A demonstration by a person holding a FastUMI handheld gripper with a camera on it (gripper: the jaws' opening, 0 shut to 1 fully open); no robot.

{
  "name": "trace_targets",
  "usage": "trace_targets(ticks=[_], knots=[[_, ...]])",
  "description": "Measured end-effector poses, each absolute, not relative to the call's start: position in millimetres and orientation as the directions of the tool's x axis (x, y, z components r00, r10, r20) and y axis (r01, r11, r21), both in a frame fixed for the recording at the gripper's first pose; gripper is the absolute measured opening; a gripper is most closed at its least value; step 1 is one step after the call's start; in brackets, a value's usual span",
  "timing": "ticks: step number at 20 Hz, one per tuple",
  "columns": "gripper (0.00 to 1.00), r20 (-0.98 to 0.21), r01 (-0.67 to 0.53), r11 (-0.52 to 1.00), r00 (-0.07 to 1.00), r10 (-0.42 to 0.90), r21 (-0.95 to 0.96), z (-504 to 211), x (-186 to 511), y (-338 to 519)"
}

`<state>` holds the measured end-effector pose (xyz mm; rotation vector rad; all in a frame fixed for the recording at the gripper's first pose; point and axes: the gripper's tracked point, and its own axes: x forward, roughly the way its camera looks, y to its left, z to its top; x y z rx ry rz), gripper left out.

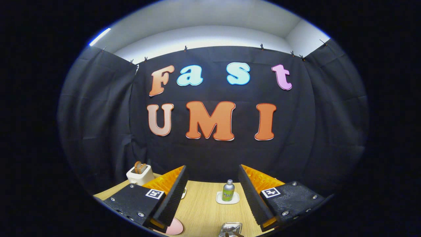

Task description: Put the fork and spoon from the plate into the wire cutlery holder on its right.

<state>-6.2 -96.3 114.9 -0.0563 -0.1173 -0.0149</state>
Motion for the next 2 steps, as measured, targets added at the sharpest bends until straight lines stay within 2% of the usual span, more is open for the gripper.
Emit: trace_targets(ticks=[2], knots=[[0.92, 0.153, 0.026, 0.999, 0.988, -0.018, -0.048, 122.3, -9.1, -99.9]])
